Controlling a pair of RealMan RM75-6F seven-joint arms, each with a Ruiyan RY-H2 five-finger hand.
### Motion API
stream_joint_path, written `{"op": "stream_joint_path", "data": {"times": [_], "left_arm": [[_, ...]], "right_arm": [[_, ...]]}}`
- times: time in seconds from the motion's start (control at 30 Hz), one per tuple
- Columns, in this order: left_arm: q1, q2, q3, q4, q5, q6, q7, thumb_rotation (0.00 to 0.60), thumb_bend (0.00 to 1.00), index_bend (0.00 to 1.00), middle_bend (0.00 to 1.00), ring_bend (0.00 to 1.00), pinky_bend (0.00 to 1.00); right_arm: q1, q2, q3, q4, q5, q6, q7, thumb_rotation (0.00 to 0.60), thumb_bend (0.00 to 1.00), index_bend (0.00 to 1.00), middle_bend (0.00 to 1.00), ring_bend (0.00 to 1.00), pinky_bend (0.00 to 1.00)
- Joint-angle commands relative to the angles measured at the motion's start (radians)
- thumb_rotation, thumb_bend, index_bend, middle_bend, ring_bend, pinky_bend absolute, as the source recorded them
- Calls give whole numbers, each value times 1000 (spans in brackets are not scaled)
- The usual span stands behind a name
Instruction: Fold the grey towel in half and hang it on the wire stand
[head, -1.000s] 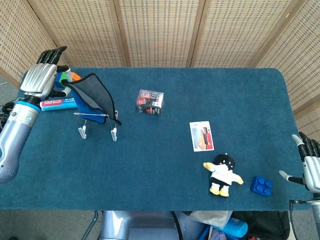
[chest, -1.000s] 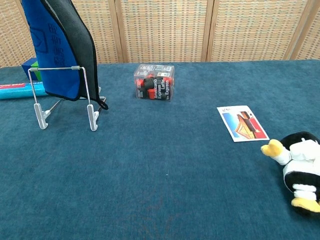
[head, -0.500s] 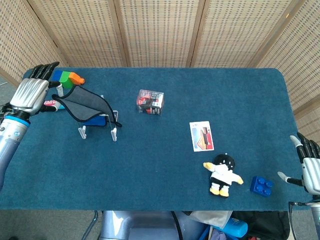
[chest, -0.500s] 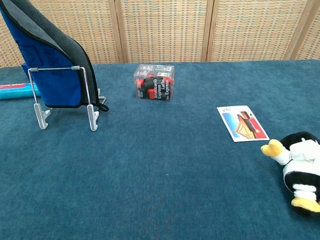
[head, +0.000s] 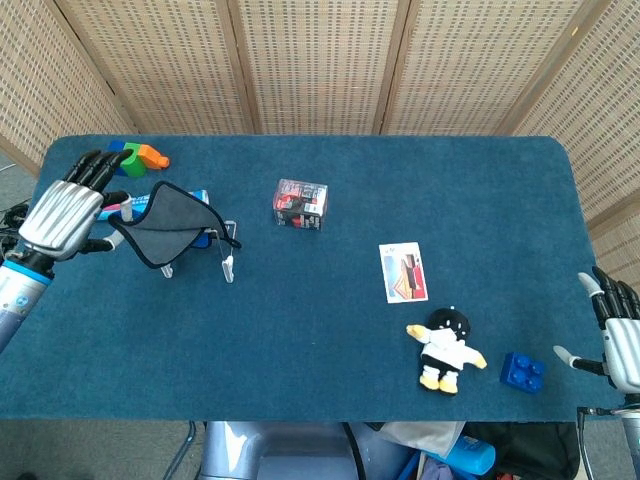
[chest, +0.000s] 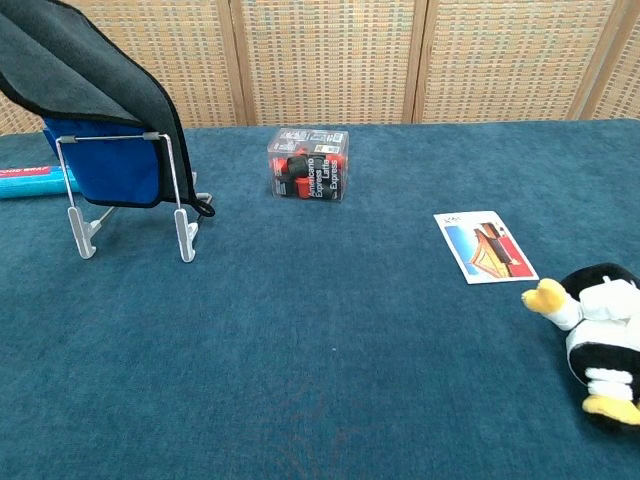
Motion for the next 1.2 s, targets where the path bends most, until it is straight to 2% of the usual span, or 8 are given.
{"op": "stream_joint_path", "data": {"times": [0.03, 0.47, 0.6, 0.63, 0.73, 0.8, 1.03, 1.2], "left_arm": [[32, -20, 57, -4, 45, 23, 103, 600, 559, 846, 0, 0, 0], [67, -220, 161, 78, 165, 83, 445, 600, 552, 839, 0, 0, 0], [78, -247, 189, 98, 190, 82, 611, 600, 549, 768, 0, 0, 0], [83, -256, 196, 105, 195, 84, 658, 600, 541, 679, 0, 0, 0], [90, -267, 218, 116, 210, 79, 704, 600, 390, 143, 0, 0, 0], [90, -263, 244, 118, 239, 68, 669, 600, 272, 0, 0, 0, 0], [84, -243, 295, 154, 362, 127, 455, 595, 181, 0, 0, 0, 0], [96, -244, 318, 246, 482, 269, 322, 579, 156, 0, 0, 0, 0]], "right_arm": [[-1, 1, -2, -1, -4, 4, -1, 600, 0, 0, 0, 0, 0], [-8, 5, -15, -12, -38, 28, -5, 600, 0, 0, 0, 0, 0], [-10, 5, -18, -13, -42, 32, -7, 600, 0, 0, 0, 0, 0], [-10, 6, -19, -13, -44, 33, -8, 600, 0, 0, 0, 0, 0], [-12, 7, -20, -14, -46, 37, -6, 600, 0, 0, 0, 0, 0], [-14, 8, -20, -15, -48, 42, -4, 600, 0, 0, 0, 0, 0], [-16, 11, -22, -19, -54, 48, -1, 600, 0, 0, 0, 0, 0], [-18, 12, -24, -22, -60, 54, -3, 600, 0, 0, 0, 0, 0]]}}
